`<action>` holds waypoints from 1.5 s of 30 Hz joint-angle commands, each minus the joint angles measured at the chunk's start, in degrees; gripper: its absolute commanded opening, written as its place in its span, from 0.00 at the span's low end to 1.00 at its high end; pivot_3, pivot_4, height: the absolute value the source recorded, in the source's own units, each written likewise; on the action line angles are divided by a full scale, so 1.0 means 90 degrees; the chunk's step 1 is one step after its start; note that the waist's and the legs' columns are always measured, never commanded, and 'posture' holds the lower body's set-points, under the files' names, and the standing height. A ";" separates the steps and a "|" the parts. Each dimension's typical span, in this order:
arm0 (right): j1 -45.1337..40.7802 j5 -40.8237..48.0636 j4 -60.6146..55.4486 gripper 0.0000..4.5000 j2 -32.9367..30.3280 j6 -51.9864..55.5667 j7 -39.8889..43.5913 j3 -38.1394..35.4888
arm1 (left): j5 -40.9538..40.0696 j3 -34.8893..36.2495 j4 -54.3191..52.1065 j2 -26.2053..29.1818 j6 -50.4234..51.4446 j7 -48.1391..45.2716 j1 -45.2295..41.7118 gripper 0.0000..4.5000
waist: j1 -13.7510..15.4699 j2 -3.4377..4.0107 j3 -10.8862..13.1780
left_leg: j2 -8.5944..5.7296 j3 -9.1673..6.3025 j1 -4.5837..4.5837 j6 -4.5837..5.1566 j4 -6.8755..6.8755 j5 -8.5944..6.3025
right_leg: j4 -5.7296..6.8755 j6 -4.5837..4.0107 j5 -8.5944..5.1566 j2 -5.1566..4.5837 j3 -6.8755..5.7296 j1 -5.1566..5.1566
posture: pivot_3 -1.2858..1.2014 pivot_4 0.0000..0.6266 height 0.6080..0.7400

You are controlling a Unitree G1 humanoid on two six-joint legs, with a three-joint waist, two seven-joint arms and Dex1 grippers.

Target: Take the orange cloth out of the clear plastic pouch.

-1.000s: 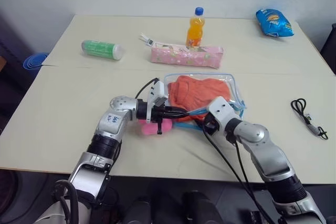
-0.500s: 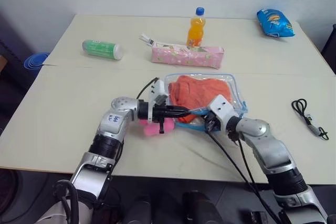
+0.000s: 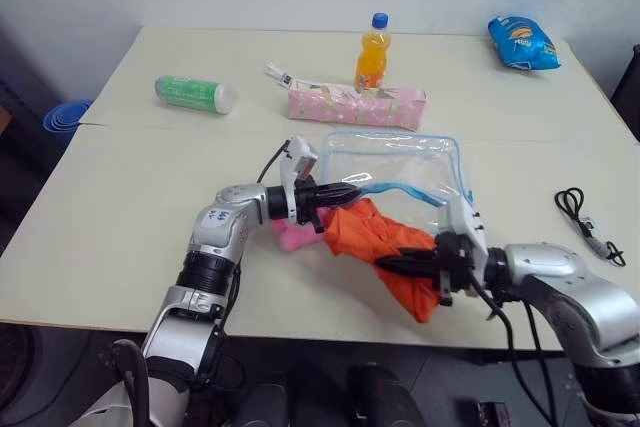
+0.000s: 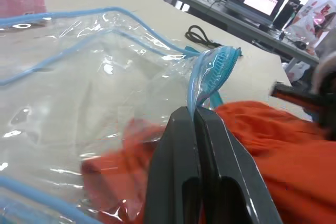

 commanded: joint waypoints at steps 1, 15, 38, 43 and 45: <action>0.0500 0.0883 -0.0553 0.01 -0.0554 0.0413 0.0168 -0.1148 | -0.0102 0.0050 -0.0355 0.0155 0.0043 0.0006 0.0141 0.00 | 0.0012 -0.0001 0.0001 | 0.0000 -0.0002 0.0000 0.0000 -0.0002 0.0000 | -0.0002 0.0000 0.0000 0.0000 -0.0001 0.0002 | 0.52 0.24 1.00; 0.0844 0.0561 0.2149 0.01 -0.2844 0.0110 0.0627 -0.4432 | -0.0025 -0.0064 -0.0713 0.1252 -0.0373 -0.0800 0.0727 0.00 | -0.0002 -0.0007 0.0004 | 0.0005 0.0007 0.0012 0.0008 -0.0007 -0.0004 | -0.0008 0.0000 0.0000 0.0002 0.0006 0.0015 | 0.52 0.24 1.00; 0.1622 -0.2368 0.6395 0.31 -0.1626 -0.6526 0.1148 -0.2754 | -0.0015 -0.0155 -0.0524 0.1473 -0.0996 -0.1193 0.0579 0.15 | -0.0043 0.0005 0.0002 | 0.0009 0.0029 0.0029 0.0004 -0.0006 -0.0002 | -0.0002 0.0000 0.0000 0.0011 0.0020 0.0017 | 0.52 0.24 1.00; 0.2222 -0.1394 0.4864 0.67 -0.1479 -0.5617 0.1082 -0.3591 | -0.0268 -0.0180 -0.1163 0.2018 -0.0788 -0.1894 0.0855 0.48 | -0.0043 0.0009 0.0001 | 0.0009 0.0027 0.0023 0.0005 -0.0010 -0.0003 | -0.0003 0.0000 0.0000 0.0010 0.0020 0.0012 | 0.52 0.24 1.00; 0.2504 -0.1038 0.4012 0.82 -0.1374 -0.5143 0.0892 -0.3892 | -0.0479 0.0050 -0.1399 0.2195 -0.0808 -0.1985 0.0978 0.62 | -0.0041 0.0010 0.0002 | 0.0012 0.0022 0.0022 0.0004 -0.0016 -0.0003 | -0.0005 0.0000 0.0000 0.0010 0.0018 0.0012 | 0.52 0.24 1.00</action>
